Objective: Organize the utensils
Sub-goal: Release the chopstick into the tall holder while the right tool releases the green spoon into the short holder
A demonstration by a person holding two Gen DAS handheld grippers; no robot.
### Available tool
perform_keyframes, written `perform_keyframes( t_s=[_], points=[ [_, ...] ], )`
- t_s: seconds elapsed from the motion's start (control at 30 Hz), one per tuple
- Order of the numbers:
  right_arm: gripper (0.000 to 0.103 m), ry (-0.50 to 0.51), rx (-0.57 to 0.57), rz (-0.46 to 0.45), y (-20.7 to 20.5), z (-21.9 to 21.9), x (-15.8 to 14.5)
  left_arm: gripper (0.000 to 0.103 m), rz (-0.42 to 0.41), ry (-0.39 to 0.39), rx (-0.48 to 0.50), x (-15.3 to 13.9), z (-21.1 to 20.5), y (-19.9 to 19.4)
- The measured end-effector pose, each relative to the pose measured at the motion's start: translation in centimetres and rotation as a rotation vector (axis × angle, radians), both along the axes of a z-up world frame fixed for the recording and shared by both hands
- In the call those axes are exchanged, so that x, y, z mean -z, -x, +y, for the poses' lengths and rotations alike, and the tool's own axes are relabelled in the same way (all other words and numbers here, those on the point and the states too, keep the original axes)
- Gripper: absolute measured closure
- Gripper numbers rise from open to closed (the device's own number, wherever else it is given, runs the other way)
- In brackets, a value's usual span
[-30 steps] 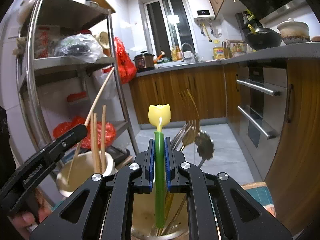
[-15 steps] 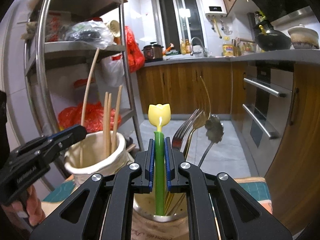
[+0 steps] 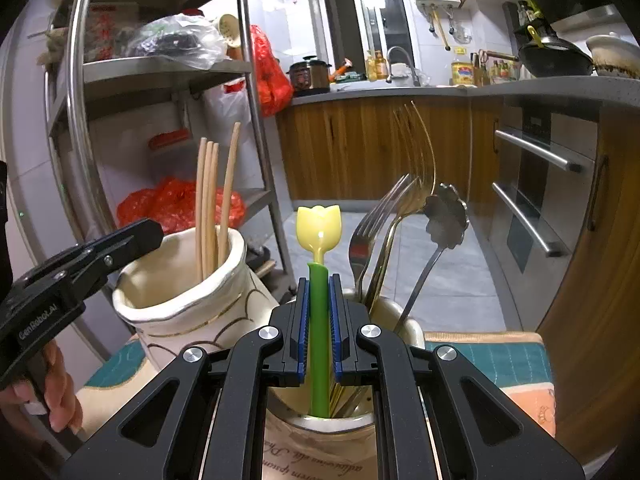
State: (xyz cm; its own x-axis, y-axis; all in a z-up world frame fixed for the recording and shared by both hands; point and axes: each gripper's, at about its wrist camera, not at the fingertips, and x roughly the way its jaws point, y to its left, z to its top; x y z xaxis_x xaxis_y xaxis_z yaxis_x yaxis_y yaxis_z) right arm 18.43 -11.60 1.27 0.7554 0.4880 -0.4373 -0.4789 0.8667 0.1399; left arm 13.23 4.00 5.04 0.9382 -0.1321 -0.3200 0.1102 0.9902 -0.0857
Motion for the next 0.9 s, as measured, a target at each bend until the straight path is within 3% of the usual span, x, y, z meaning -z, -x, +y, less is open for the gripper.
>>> perform_keyframes(
  t_s=[0.2,0.33,0.6,0.8,0.87,0.9],
  points=[
    [0.091,0.007,-0.009,-0.002,0.1,0.1,-0.3,0.094,-0.006,-0.012,-0.005,-0.1,0.0,0.1],
    [0.086,0.015,-0.011,-0.023,1.0,0.0,-0.8,0.083,-0.013,-0.016,0.0,-0.3,0.1,0.4],
    [0.081,-0.016,0.023,-0.073,4.0,-1.9,-3.2,0.082,-0.024,-0.048,0.005,-1.0,0.0,1.6],
    [0.062,-0.002,0.048,-0.072,5.9,-3.2,-3.2,0.077,0.02,-0.045,0.009,-0.7,0.1,2.8],
    [0.047,0.007,0.047,-0.069,6.5,-3.9,-3.2,0.069,0.031,-0.039,0.019,-0.6,0.1,3.5],
    [0.043,0.007,0.052,-0.07,6.7,-4.2,-3.2,0.058,0.032,-0.041,0.019,-0.5,0.2,3.8]
  ],
)
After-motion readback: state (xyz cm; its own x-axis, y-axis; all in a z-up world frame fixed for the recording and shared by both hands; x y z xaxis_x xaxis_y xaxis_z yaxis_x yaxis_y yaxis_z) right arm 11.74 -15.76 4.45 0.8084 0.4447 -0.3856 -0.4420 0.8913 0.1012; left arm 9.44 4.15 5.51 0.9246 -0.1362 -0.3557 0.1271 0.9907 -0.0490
